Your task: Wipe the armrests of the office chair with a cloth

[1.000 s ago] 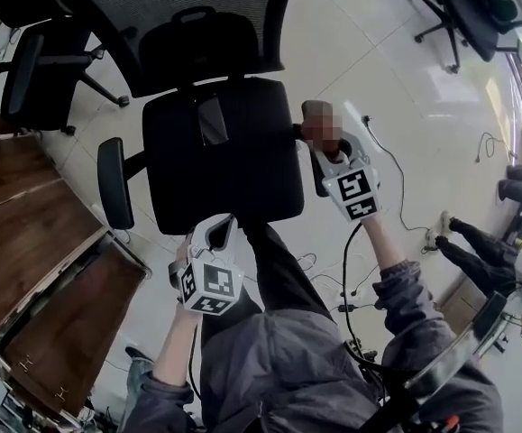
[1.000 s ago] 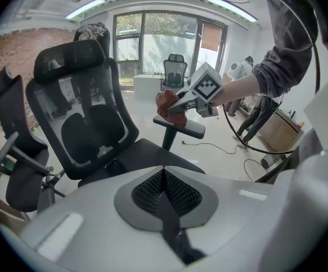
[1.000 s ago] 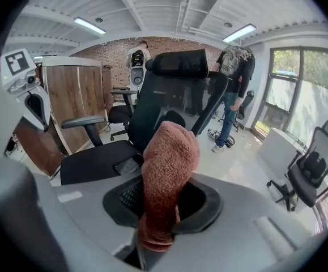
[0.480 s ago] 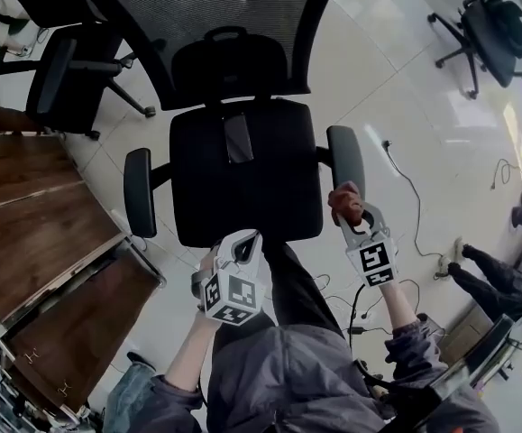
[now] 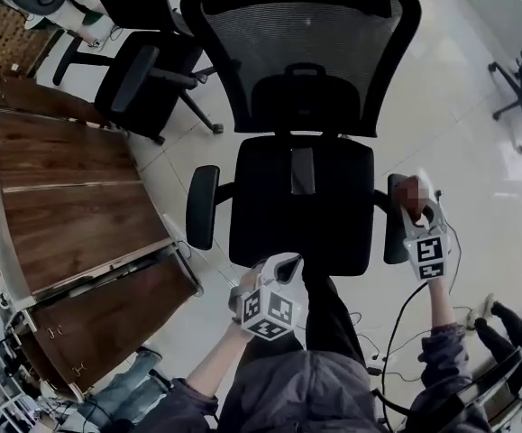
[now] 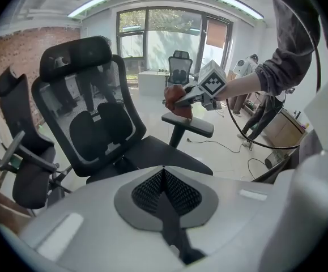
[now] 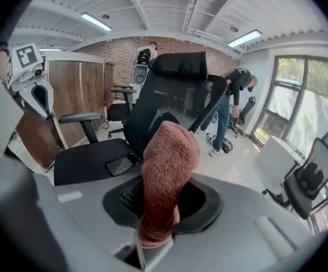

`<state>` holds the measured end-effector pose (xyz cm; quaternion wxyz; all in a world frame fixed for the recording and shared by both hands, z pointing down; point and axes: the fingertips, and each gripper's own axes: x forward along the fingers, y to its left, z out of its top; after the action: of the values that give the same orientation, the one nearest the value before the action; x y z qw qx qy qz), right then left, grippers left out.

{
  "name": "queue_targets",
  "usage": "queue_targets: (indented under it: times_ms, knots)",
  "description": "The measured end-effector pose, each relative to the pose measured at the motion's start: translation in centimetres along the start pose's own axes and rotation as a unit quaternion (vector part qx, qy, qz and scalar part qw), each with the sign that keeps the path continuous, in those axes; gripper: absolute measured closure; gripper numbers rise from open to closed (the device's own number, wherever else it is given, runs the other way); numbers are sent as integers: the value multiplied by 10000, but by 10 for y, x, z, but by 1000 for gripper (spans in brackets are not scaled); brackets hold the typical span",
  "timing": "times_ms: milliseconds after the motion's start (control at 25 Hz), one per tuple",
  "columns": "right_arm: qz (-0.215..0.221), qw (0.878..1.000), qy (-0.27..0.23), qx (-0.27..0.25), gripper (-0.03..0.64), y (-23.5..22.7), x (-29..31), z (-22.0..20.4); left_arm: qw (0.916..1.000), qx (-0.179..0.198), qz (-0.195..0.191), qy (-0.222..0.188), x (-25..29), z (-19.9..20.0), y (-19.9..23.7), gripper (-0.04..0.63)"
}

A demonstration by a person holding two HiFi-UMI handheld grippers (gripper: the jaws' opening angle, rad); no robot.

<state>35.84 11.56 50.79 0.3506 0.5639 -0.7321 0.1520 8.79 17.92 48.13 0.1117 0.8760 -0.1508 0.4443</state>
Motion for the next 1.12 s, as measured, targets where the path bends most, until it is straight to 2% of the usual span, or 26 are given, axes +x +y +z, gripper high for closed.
queue_targets:
  times_ms: [200,480,600,720,880,1120]
  knots:
    - [62,9999,71,142,525,1,7,-5,9999,-96,86,4,0,3,13,580]
    - [446,9972,383,461,525,61,-39,-48,9999,-109,-33,109,9,0,10,580]
    - [521,9960,431,591,525,73,-53,-58,9999,-46,-83,144,14,4,10,580]
    - [360,9959,420,716,525,60,-59,-64,9997,23,-159,172,21,9,6,580]
    - [6,9953,456,854,525,17,-48,-79,9995,60,-202,241,28,11,7,580]
    - [-159,9856,521,1600,525,-33,-14,-113,9989,111,-170,431,25,5,13,580]
